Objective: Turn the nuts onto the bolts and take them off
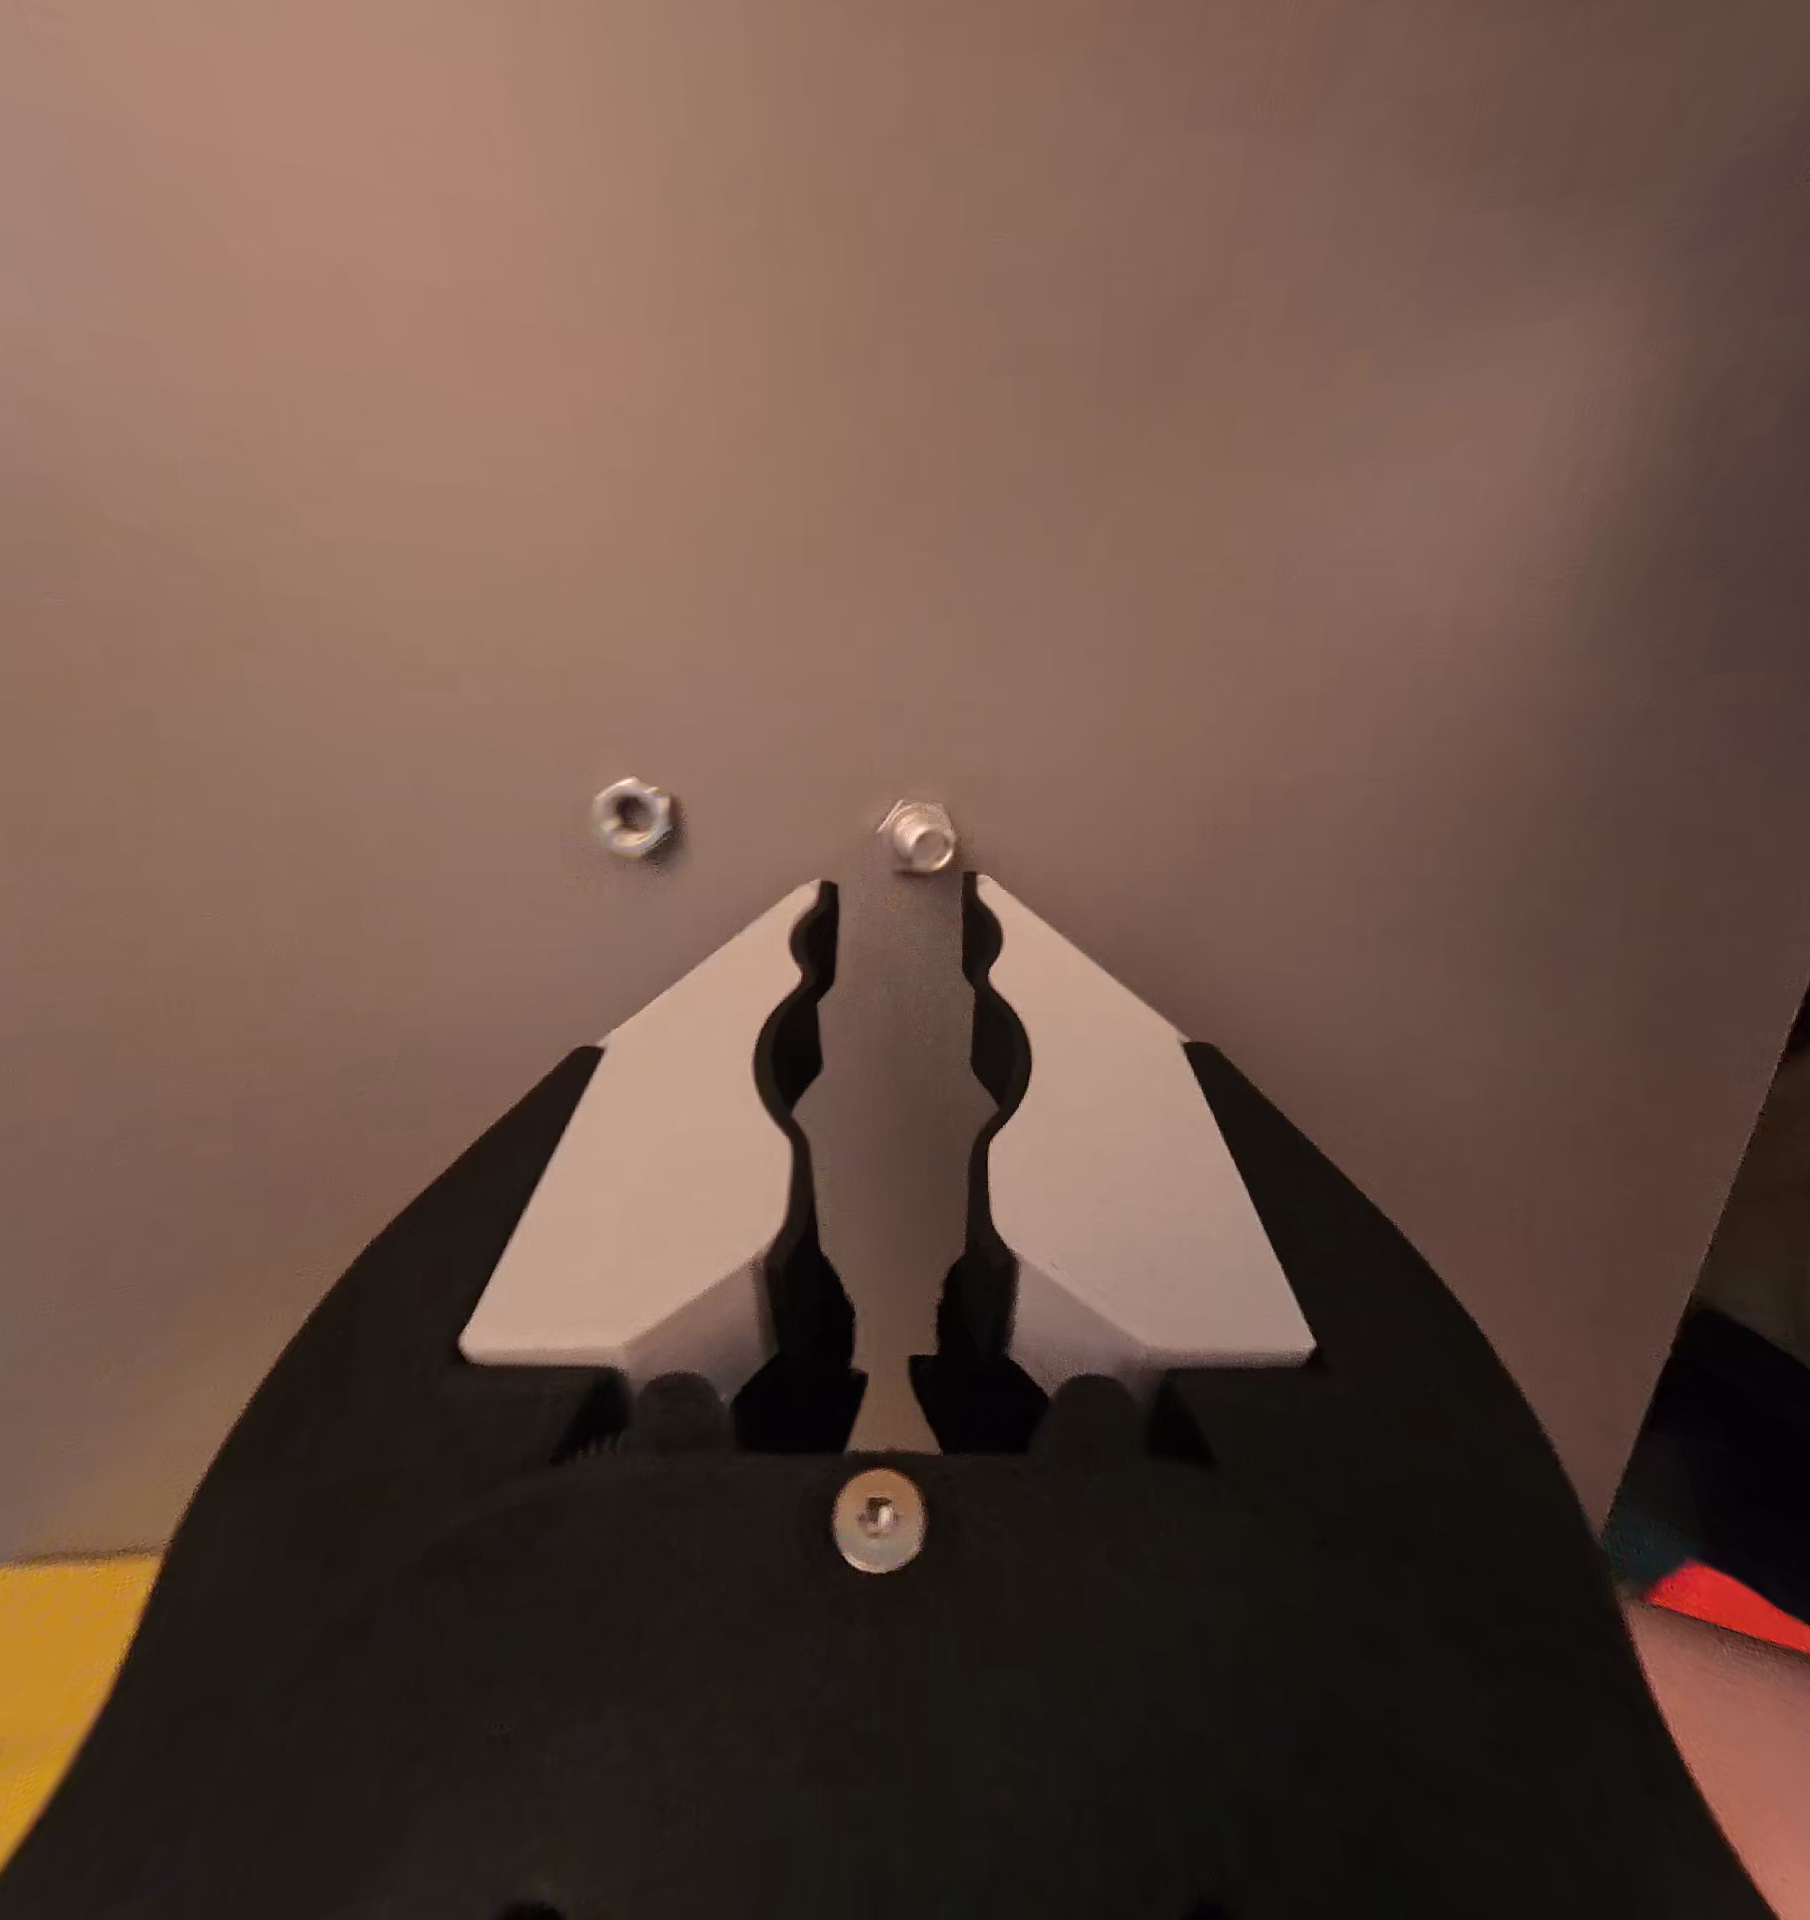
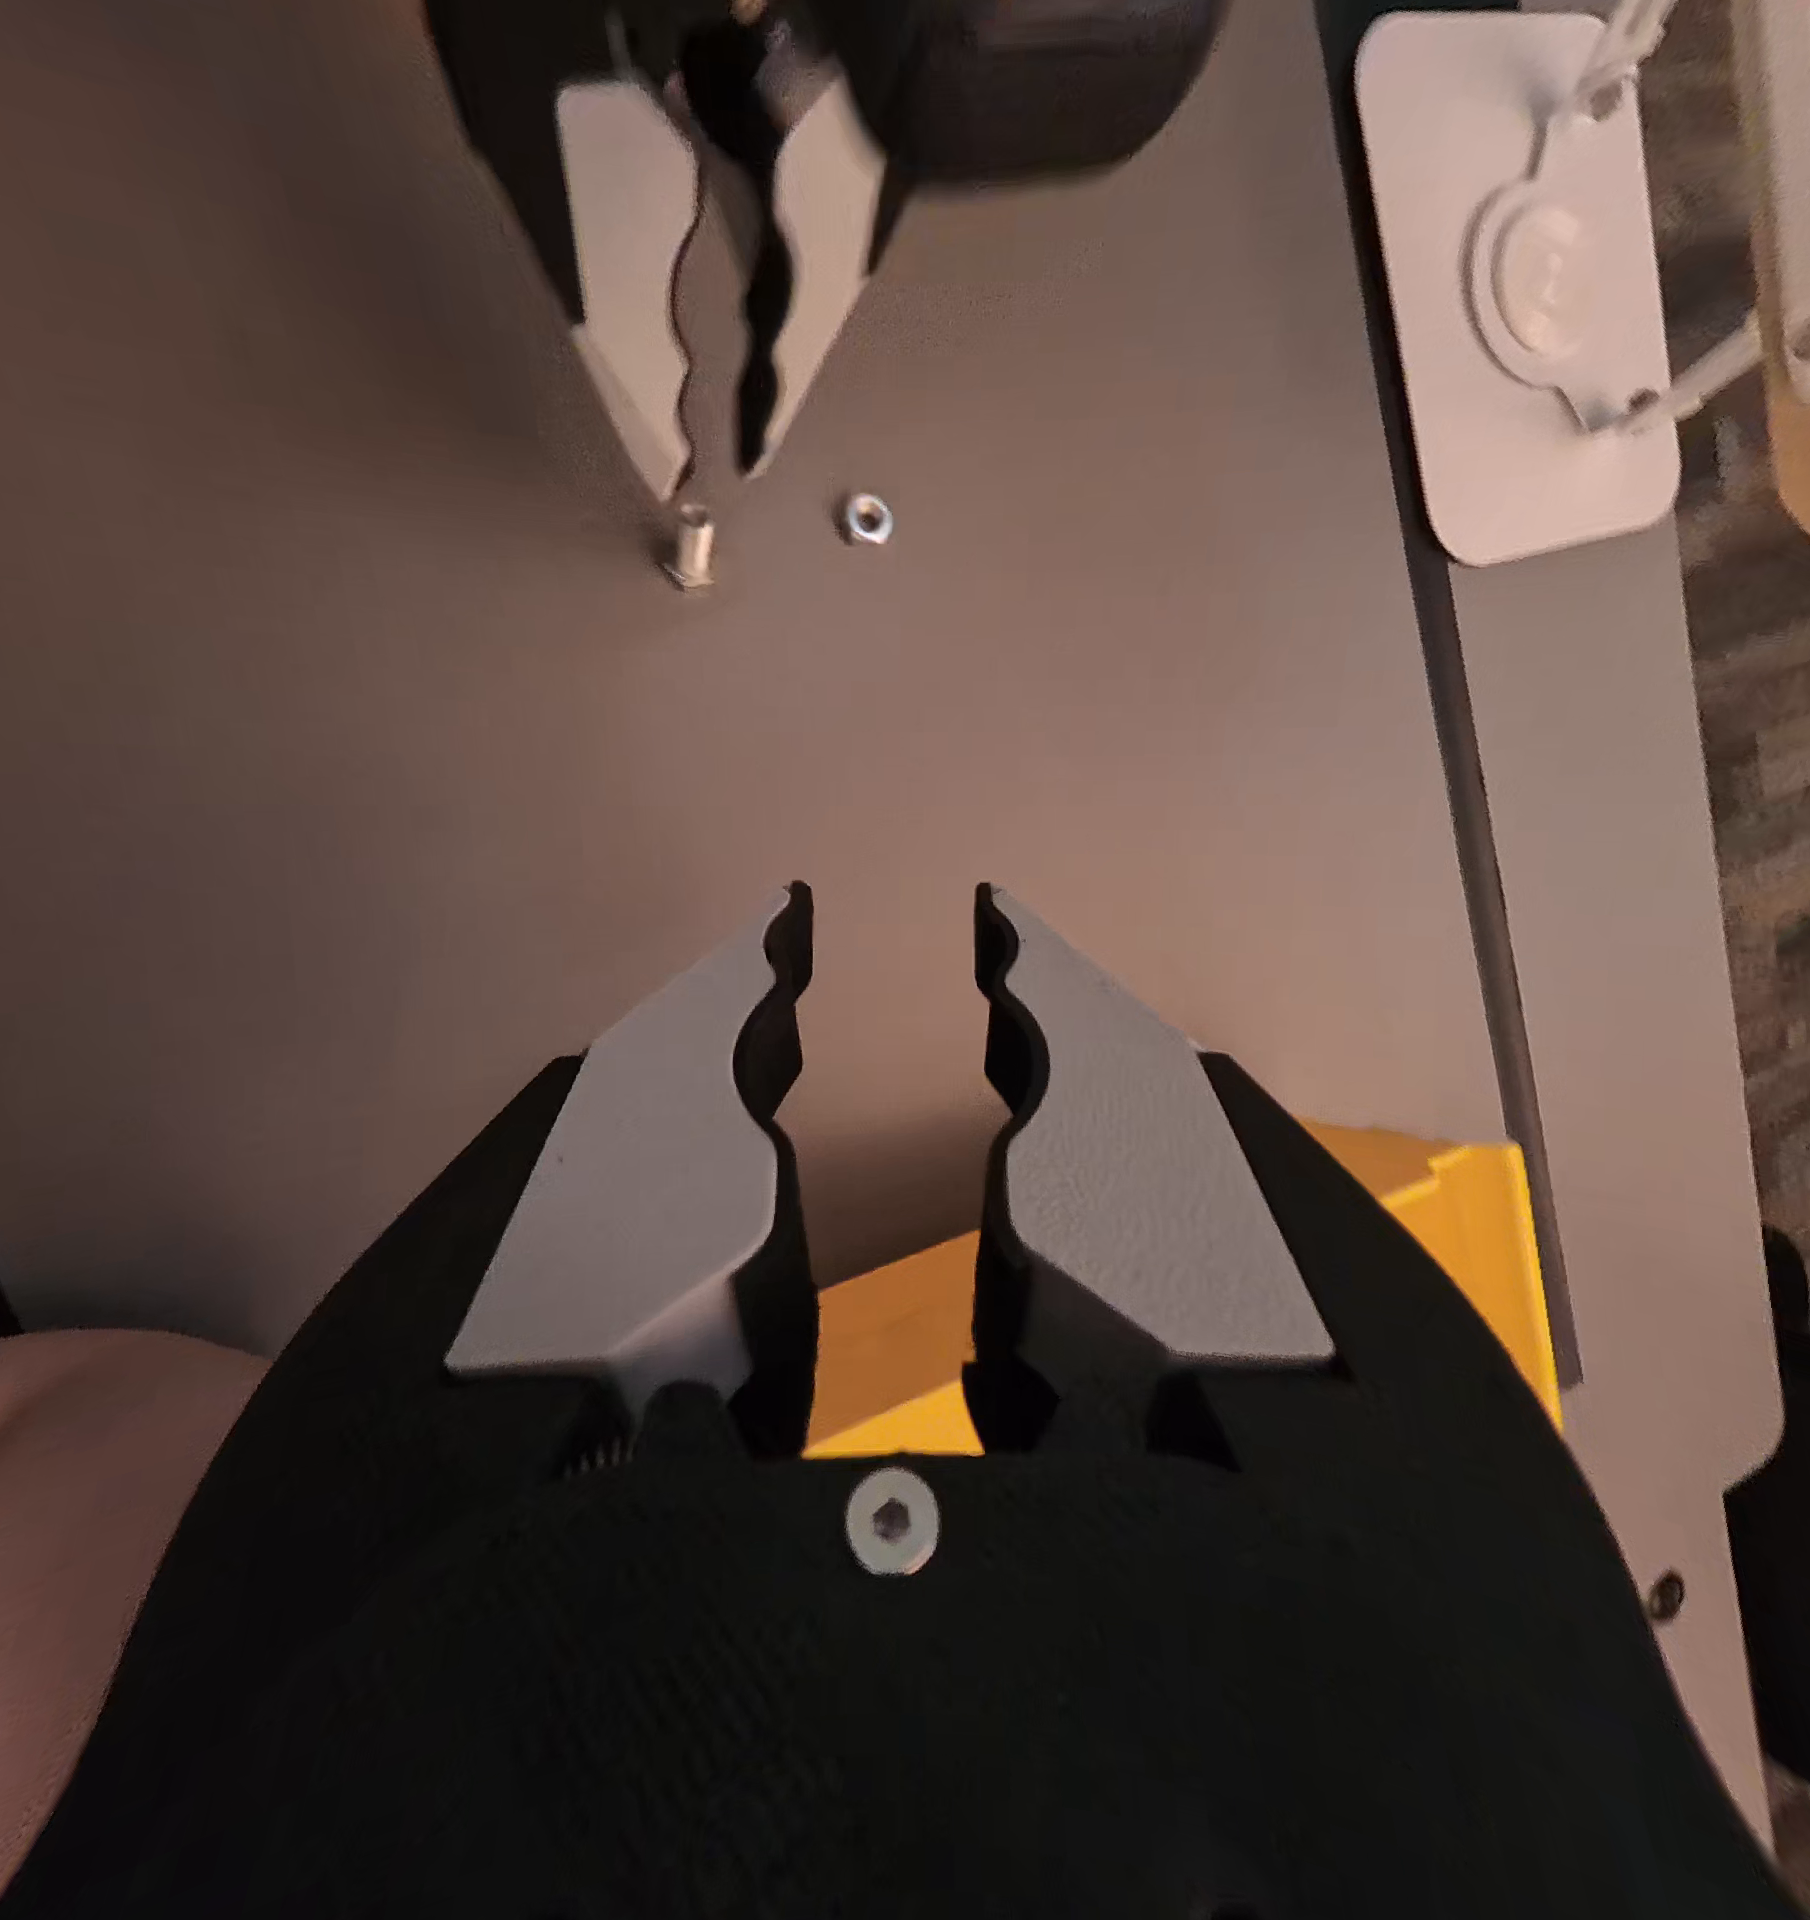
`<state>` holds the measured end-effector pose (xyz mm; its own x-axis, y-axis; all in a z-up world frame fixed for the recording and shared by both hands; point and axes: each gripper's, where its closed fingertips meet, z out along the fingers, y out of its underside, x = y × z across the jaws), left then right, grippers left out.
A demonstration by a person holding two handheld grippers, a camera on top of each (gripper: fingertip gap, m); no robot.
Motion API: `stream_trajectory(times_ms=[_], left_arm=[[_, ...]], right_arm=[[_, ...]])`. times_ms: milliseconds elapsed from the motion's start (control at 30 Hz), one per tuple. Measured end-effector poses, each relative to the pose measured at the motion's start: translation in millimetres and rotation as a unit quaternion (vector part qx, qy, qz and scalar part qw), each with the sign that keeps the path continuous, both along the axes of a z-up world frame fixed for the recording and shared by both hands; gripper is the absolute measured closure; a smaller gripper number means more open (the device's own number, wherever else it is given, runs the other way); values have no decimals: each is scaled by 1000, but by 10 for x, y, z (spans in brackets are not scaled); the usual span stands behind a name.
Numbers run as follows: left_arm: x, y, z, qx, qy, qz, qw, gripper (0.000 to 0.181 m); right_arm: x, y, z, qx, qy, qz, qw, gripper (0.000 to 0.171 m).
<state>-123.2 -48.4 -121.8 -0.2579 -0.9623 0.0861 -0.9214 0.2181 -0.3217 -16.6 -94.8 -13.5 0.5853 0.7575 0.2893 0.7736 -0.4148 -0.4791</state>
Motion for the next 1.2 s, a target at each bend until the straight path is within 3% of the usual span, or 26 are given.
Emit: stream_trajectory(times_ms=[167, 333, 467, 633, 733, 1000, 1200], left_arm=[[-243, 342, 662, 51, -91, 65, 992, 154], [-609, 576, 1463, 84, -223, 140, 961, 144], [-902, 560, 2068, 88, -341, 166, 921, 133], [-1212, 353, 2624, 32, -464, 169, 869, 118], [-1340, 291, 2728, 3, -487, 173, 856, 110], [-1365, 239, 2707, 1, -483, 167, 860, 100], [-1158, 291, 2552, 5, -458, 161, 874, 98]], right_arm=[[-391, 54, -167, -28, 1, 84, 996, 140], [-793, 204, -553, -78, -29, 146, 986, 139], [-1013, 308, -858, -102, -60, 176, 977, 139], [-1147, 442, -1059, -99, -76, 189, 974, 141], [-1160, 456, -1151, -109, -81, 191, 972, 144], [-1091, 488, -1313, -130, -105, 181, 969, 158], [-1086, 455, -1114, -117, -76, 178, 974, 162]])
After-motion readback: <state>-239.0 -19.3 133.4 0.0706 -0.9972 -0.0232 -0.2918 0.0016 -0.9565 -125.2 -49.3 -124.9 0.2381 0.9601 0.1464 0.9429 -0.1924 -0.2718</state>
